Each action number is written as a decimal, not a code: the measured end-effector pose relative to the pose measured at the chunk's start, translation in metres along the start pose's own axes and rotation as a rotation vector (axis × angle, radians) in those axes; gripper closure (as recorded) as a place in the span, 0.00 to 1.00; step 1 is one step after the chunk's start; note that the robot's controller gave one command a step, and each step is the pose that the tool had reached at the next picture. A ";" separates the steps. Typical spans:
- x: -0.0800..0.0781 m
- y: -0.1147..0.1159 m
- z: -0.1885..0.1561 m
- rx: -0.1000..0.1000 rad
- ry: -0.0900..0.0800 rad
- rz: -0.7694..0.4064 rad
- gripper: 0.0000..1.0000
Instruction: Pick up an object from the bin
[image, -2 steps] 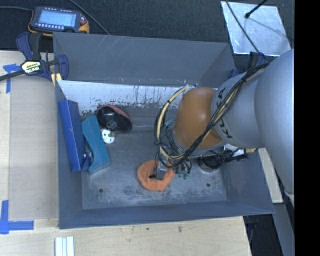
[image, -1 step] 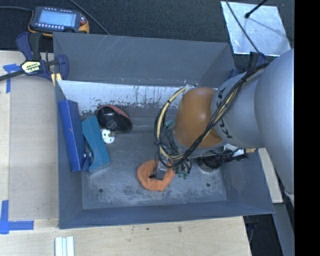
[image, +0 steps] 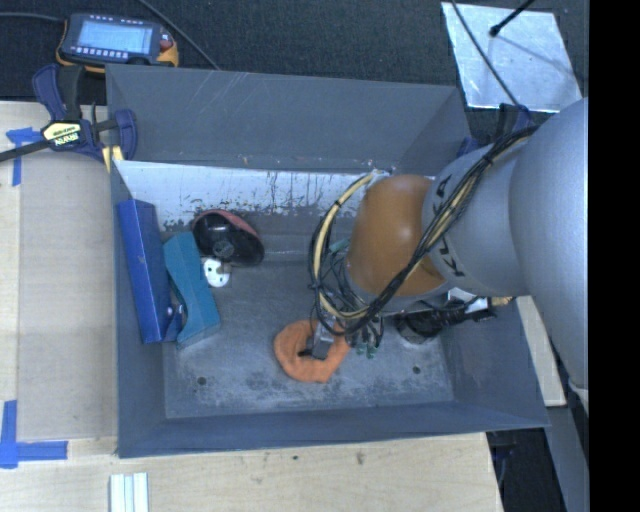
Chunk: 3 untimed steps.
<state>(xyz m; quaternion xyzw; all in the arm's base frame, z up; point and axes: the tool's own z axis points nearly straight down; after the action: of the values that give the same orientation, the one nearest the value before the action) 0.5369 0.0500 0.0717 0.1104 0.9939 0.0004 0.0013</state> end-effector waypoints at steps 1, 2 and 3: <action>0.000 0.000 0.000 0.000 0.000 0.000 1.00; 0.000 0.000 0.000 0.000 0.000 0.000 1.00; 0.000 0.000 0.000 0.000 0.000 0.000 1.00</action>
Offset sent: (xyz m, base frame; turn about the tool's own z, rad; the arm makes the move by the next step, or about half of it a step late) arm 0.0000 0.0000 0.0000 0.0000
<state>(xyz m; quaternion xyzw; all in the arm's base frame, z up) 0.5369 0.0500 0.0717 0.1103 0.9939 0.0004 0.0013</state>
